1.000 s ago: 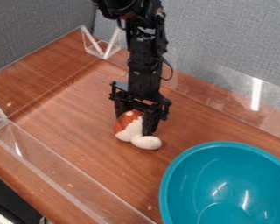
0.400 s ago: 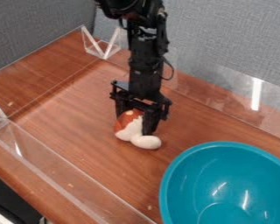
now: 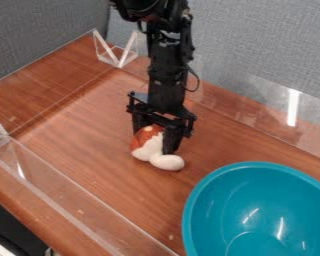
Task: Put the mushroom in the blue bowl
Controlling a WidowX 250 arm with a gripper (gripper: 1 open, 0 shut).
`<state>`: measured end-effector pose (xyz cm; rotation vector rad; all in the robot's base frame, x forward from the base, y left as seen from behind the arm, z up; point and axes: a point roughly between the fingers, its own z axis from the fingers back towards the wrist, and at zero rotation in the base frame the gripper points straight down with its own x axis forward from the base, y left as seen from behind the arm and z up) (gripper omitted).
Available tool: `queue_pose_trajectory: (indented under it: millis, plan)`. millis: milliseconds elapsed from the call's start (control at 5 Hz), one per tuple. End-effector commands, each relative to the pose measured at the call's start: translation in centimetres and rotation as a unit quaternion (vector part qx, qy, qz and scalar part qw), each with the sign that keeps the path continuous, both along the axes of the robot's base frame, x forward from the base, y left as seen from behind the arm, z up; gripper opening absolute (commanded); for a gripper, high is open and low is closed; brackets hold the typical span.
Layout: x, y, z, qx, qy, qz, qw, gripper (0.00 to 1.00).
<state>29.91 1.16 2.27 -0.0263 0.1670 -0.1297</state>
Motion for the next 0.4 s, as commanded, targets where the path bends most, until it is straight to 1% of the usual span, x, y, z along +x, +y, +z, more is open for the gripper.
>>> queue_pose_trajectory:
  millis: [0, 200]
  plan:
    - [0.29, -0.2, 0.44, 0.001, -0.011, -0.015, 0.9998, 0.0]
    - [0.21, -0.3, 0.45, 0.001, -0.011, -0.017, 0.9998, 0.0]
